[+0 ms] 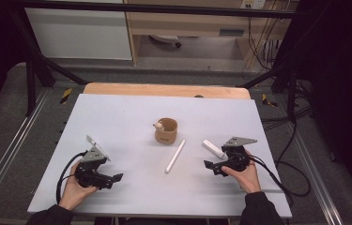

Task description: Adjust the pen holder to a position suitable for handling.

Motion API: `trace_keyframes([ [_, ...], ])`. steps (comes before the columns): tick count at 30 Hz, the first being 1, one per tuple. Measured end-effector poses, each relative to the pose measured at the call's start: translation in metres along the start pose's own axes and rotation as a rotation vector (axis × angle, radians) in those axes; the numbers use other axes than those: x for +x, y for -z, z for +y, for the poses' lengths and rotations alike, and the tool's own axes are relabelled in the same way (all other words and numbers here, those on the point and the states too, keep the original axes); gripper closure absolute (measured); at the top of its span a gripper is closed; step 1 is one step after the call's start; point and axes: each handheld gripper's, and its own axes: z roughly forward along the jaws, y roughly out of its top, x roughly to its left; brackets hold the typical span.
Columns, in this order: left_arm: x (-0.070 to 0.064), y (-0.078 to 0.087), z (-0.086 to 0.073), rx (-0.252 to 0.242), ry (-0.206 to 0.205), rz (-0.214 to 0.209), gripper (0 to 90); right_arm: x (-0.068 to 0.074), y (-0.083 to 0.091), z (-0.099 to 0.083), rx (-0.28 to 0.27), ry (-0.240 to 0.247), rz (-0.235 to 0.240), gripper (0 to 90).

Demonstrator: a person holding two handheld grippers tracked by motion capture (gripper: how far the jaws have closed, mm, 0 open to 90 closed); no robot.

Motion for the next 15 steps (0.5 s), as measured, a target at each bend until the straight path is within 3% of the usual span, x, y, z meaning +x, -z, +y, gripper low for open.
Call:
trace_keyframes([
  [15, -0.023, -0.015, 0.023, 0.013, -0.021, -0.030, 4.3, -0.010, 0.018, -0.024, -0.019, -0.008, 0.003, 0.6],
])
